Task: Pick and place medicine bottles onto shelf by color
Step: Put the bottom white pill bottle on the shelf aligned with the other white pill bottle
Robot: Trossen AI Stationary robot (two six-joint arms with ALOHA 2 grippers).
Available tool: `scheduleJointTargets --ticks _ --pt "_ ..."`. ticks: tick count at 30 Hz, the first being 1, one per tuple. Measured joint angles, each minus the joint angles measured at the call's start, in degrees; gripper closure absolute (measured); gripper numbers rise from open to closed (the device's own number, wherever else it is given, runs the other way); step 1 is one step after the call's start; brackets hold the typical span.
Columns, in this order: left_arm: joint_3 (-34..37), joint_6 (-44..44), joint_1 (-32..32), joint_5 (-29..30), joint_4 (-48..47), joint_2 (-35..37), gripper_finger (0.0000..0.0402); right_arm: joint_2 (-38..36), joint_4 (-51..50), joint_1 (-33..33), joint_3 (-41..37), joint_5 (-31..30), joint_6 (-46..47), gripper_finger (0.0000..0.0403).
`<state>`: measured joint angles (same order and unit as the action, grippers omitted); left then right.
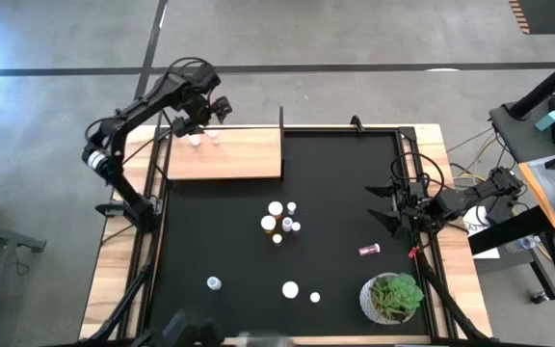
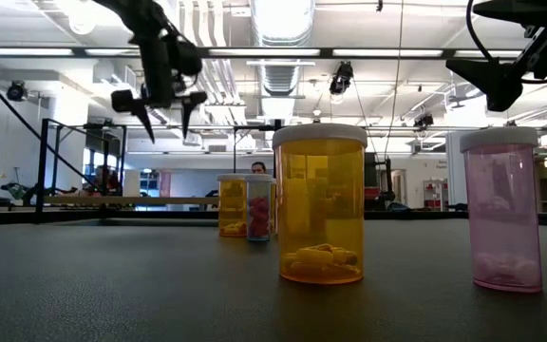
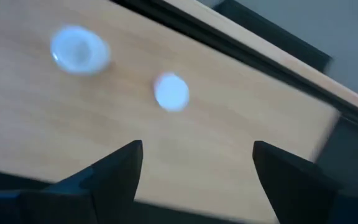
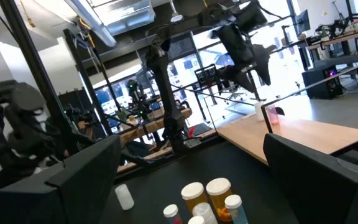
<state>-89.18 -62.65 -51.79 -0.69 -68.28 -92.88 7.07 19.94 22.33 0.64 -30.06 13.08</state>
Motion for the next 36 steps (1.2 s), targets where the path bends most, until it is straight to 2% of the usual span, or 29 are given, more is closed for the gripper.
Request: scheduleJointTargets --ticks 4,7,17,30,36 --pt "1.03 -0.24 2.64 -2.24 0.21 4.97 0.0113 0.00 0.00 0.01 0.00 0.01 0.00 0.0019" --pt "1.86 -3.64 5.84 -2.39 0.15 8.16 0.0113 0.00 0.00 0.00 0.00 0.00 0.00 0.0019" --pt "9.15 -11.50 23.02 -2.20 0.29 16.02 0.0113 0.00 0.00 0.02 0.00 0.00 0.00 0.0019" --pt "22.15 -31.69 42.69 -2.22 2.96 19.69 0.0113 0.00 0.00 0.00 0.00 0.00 0.00 0.0019" --pt "23.62 -37.55 50.09 -2.25 5.48 18.91 0.0113 0.07 0.01 0.01 0.00 0.00 0.00 0.0019"
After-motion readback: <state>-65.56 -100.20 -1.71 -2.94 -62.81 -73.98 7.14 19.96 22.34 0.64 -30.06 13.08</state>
